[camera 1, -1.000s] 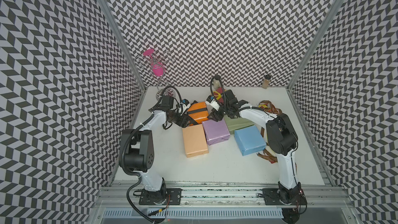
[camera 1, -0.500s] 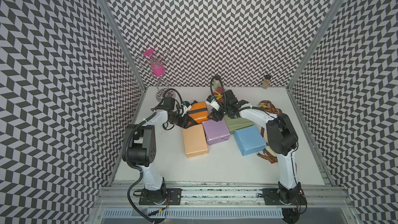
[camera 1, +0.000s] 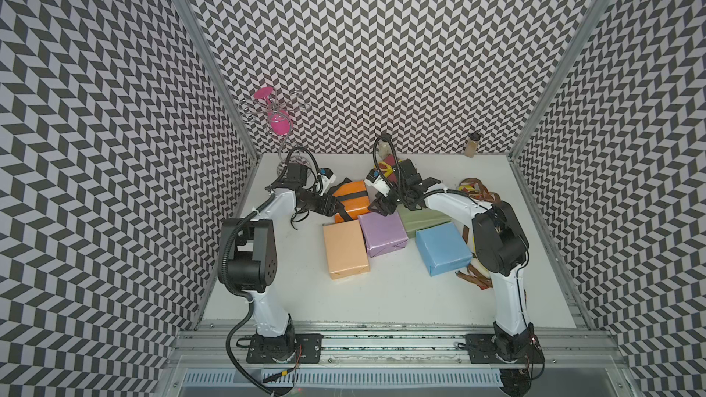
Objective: Untie the ribbon bows on the gift boxes
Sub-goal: Untie the ribbon from the gift box.
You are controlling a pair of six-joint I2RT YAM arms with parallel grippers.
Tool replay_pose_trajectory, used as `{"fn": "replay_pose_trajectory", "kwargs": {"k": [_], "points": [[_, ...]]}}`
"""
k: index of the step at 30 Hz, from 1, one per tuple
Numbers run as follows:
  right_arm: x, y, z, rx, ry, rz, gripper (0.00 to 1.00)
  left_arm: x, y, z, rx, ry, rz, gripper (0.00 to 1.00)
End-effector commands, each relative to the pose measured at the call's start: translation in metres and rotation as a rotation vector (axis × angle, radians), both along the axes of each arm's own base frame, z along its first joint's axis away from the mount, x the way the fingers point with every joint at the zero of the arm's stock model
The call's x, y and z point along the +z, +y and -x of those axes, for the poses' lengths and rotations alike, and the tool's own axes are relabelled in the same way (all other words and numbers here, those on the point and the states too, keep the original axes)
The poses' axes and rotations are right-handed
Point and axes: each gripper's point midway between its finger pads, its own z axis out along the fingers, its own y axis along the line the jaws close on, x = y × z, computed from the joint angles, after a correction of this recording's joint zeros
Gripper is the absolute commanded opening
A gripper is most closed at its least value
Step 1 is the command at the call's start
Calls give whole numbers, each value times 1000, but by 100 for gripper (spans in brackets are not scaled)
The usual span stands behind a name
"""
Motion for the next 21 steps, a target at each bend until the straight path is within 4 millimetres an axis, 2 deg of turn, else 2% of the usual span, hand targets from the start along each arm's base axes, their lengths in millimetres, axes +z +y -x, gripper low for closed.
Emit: {"fn": "replay_pose_trajectory", "kwargs": {"k": [1,7,10,15,19,21], "points": [[26,3,1,8,-61,-34,64,-2,7,-16,60,-2,-12,70],[26,3,1,9,-62,-35,64,-6,12,-27,105,0,-35,62],[26,3,1,9,-60,-35,64,-3,12,-27,106,-10,-32,54],[24,4,1,12,-55,-38,64,12,9,-23,67,-72,-21,38],[24,4,2,12,-53,-39,64,27,9,-20,46,-119,-36,30],[24,4,2,12,-54,-39,64,35,8,-15,12,-148,-42,19]]}}
